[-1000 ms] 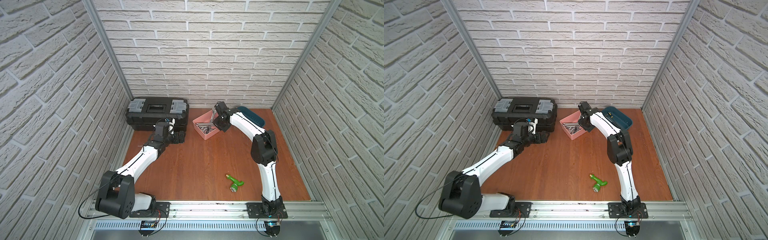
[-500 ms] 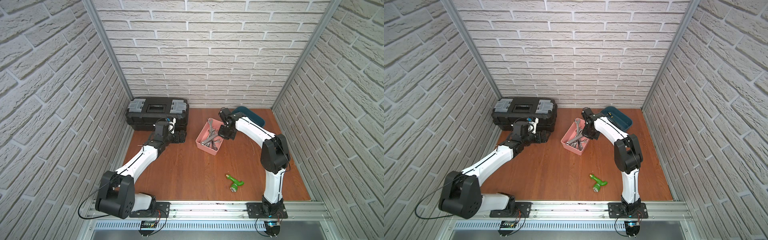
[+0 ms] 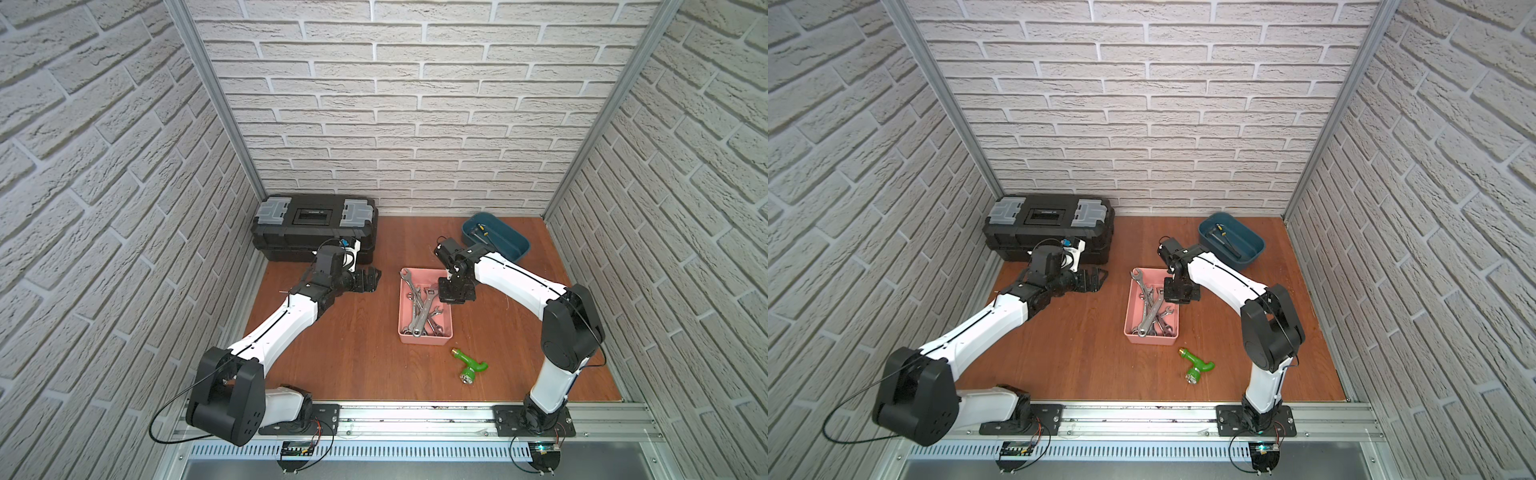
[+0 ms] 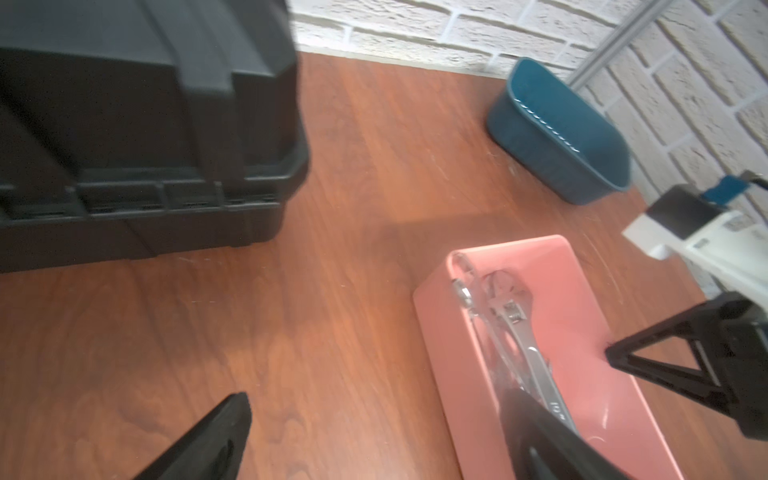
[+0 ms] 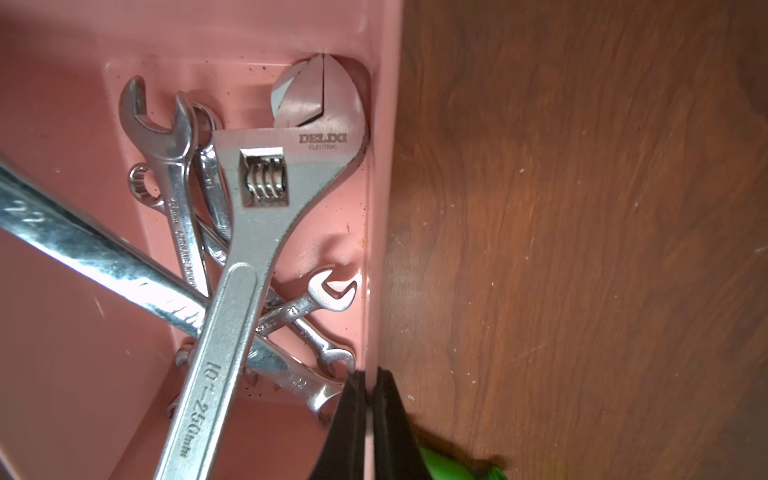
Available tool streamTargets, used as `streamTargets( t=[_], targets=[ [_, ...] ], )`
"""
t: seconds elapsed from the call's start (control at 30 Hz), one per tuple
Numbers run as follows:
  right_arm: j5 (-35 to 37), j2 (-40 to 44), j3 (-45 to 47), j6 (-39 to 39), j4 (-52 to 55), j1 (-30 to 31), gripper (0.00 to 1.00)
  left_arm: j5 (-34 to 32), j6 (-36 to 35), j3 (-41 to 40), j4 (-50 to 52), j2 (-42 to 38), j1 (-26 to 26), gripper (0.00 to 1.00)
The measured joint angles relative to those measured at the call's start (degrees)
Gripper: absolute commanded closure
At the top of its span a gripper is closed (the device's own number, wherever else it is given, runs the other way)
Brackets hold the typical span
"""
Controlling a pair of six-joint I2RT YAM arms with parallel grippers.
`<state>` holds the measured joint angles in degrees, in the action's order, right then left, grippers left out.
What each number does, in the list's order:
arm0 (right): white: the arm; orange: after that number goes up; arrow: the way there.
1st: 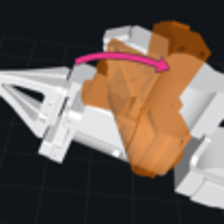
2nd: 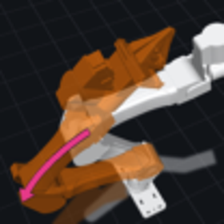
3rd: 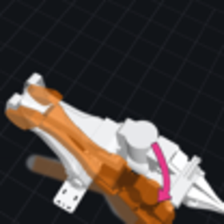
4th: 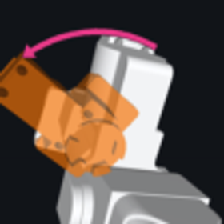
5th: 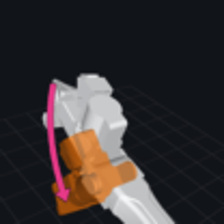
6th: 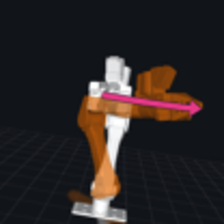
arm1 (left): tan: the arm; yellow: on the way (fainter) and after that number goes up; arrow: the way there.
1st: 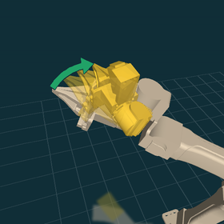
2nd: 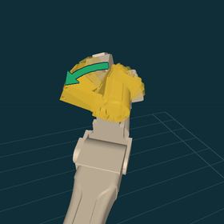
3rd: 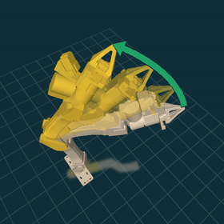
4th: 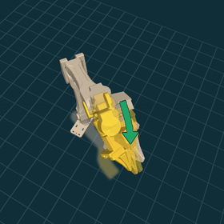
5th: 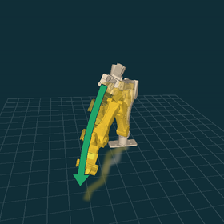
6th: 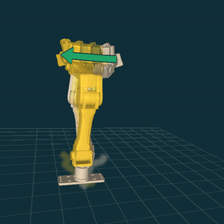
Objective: Take out the wrench from the storage box
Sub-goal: Adjust the wrench in the storage box.
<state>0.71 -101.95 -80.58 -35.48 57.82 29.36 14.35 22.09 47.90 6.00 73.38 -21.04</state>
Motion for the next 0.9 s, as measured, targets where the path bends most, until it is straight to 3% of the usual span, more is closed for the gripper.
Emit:
streamTargets(
  t=[0.3,0.7,0.9],
  targets=[
    [-1.0,3.4,3.1,-0.7,-0.6,1.0,0.72,4.3,0.0,-5.7,-0.4,-6.0,-3.8,0.02],
    [0.3,6.9,-1.1,-1.7,1.9,3.2,0.46,10.9,0.0,-8.8,-1.2,-7.7,-4.5,0.02],
    [1.9,9.0,-1.2,-9.0,2.8,12.2,0.42,12.9,-1.2,-9.8,0.1,-10.7,-4.7,0.02]
  ],
)
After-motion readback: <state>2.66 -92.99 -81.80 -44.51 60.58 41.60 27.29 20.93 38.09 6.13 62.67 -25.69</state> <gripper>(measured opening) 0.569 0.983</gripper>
